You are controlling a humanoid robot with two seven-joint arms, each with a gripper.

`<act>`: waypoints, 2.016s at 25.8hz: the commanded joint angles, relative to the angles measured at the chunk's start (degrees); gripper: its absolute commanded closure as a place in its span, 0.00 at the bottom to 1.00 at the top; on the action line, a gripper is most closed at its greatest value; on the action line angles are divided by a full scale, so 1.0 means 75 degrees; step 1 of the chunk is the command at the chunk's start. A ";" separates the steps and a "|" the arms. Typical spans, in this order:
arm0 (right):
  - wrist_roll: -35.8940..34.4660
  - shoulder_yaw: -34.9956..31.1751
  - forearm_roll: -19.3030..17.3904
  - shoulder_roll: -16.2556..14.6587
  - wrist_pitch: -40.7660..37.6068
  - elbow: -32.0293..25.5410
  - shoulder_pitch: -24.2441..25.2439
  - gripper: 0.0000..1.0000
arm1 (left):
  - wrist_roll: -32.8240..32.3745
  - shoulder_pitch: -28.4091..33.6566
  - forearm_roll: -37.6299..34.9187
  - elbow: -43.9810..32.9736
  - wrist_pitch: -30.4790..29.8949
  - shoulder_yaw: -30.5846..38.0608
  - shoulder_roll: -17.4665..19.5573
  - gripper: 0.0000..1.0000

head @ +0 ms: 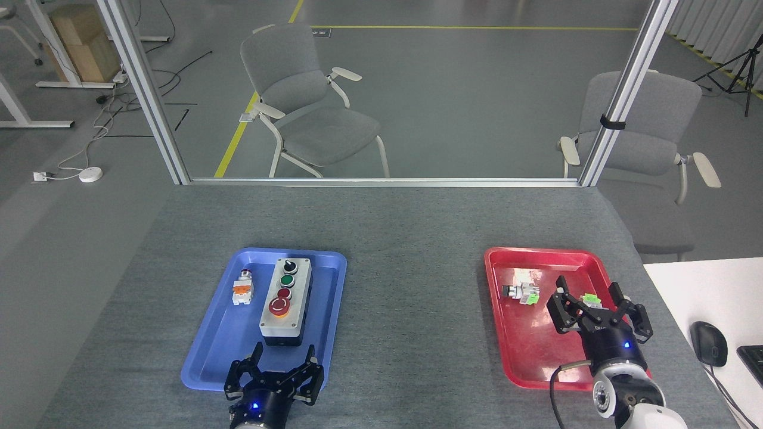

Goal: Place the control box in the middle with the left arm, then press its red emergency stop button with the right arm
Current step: 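Close the left gripper on the near end of the grey control box, then drag the control box off the blue tray toward the table middle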

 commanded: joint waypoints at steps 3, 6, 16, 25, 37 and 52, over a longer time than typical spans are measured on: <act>0.0002 0.0000 0.0000 0.0001 0.0012 0.0000 -0.0012 0.01 | -0.0021 -0.0937 -0.0008 0.1331 0.0244 -0.0006 -0.0186 0.01; 0.0002 0.0000 0.0000 0.0001 0.0000 0.0000 0.0000 0.01 | -0.0021 -0.1101 -0.0008 0.1636 0.0256 0.0006 -0.0198 0.01; 0.0002 0.0000 0.0000 0.0001 0.0000 0.0000 0.0000 0.01 | -0.0021 -0.1710 0.0062 0.2374 0.0490 0.0006 -0.0256 0.01; 0.0002 0.0000 0.0000 0.0001 0.0000 0.0000 0.0000 0.01 | -0.0010 -0.2261 0.0074 0.3218 0.0572 0.0006 -0.0233 0.01; -0.0010 0.0000 0.0000 -0.0011 0.0000 0.0000 -0.0012 0.01 | 0.0061 -0.2988 0.0051 0.4436 0.0842 0.0006 -0.0139 0.01; -0.0033 0.0000 0.0000 -0.0035 0.0000 0.0000 -0.0012 0.01 | 0.0096 -0.3398 0.0156 0.4694 0.0608 0.0006 -0.0245 0.01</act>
